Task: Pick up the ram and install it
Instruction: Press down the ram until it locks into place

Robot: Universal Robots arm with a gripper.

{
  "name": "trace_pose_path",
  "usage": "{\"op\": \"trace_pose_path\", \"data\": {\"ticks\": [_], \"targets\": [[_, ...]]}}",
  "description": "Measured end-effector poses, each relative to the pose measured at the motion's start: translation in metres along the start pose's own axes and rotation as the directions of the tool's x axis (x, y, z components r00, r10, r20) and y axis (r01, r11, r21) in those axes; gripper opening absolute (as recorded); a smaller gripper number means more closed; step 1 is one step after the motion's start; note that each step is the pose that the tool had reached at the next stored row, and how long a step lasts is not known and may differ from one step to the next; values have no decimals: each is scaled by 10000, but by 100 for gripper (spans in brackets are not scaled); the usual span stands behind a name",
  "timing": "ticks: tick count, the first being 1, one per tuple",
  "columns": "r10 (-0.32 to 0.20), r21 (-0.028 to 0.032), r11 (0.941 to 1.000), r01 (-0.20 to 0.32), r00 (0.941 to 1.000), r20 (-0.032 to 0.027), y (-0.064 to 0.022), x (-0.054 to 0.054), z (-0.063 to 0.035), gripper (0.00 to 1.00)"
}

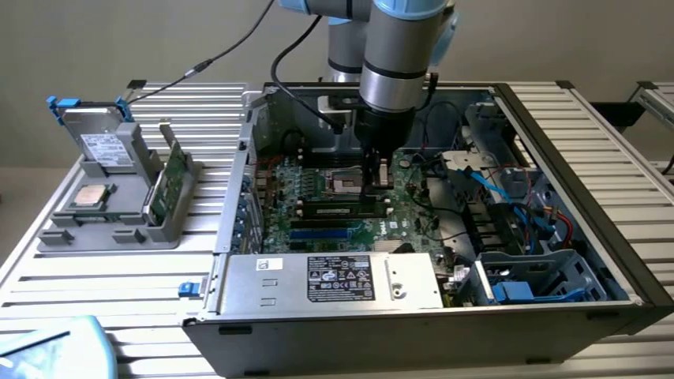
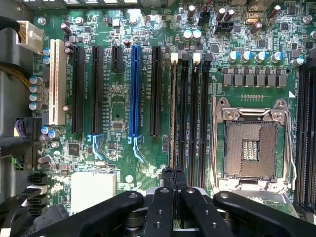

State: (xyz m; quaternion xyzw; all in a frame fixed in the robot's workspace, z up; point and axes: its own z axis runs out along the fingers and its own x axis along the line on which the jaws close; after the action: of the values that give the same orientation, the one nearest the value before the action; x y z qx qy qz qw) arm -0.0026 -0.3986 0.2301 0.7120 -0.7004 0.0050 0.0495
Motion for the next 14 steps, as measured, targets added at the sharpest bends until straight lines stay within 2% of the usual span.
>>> {"op": "trace_pose_path", "data": {"ticks": [10, 13, 14], "targets": [[3, -2, 10000, -3, 10000, 0, -4, -4, 54, 11], [2, 9, 10000, -2, 10000, 27, -4, -5, 25, 11], [2, 3, 10000, -2, 10000, 13, 0, -1, -13, 11]]}}
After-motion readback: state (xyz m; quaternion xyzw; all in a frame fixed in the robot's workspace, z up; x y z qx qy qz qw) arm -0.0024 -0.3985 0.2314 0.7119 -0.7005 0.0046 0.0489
